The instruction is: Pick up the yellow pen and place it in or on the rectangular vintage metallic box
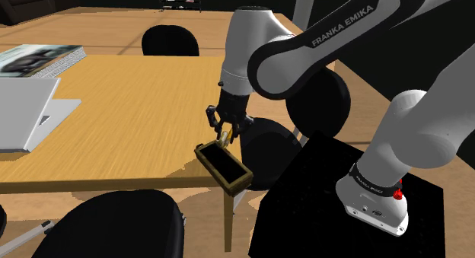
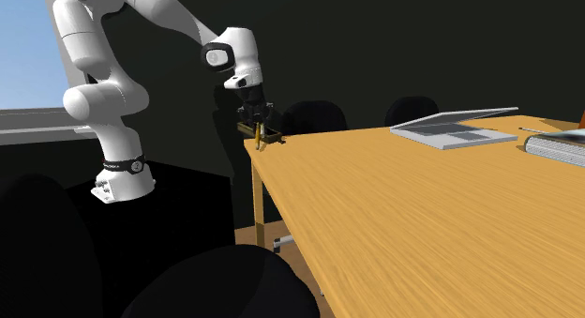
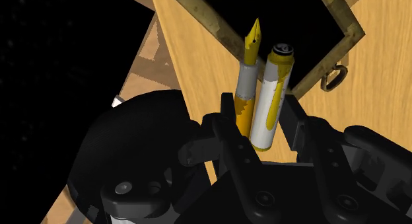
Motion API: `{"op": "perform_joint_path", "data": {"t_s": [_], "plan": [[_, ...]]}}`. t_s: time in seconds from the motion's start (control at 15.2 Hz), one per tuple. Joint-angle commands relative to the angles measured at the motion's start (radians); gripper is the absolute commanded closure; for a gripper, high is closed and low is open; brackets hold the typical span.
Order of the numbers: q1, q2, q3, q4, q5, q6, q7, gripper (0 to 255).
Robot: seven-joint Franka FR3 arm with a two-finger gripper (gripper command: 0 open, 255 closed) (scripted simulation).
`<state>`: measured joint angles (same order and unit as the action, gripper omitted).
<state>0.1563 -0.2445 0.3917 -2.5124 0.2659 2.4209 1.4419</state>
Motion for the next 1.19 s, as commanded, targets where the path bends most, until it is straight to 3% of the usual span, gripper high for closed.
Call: {"op": "perform_joint_path", "data": {"t_s": [0.0, 1.12], "plan": [[-0.001, -0.012, -0.004, 0.013, -0.001, -0.024, 0.0, 255], [-0.004, -0.122, -0.037, 0.155, -0.01, -0.276, 0.013, 255]]}}
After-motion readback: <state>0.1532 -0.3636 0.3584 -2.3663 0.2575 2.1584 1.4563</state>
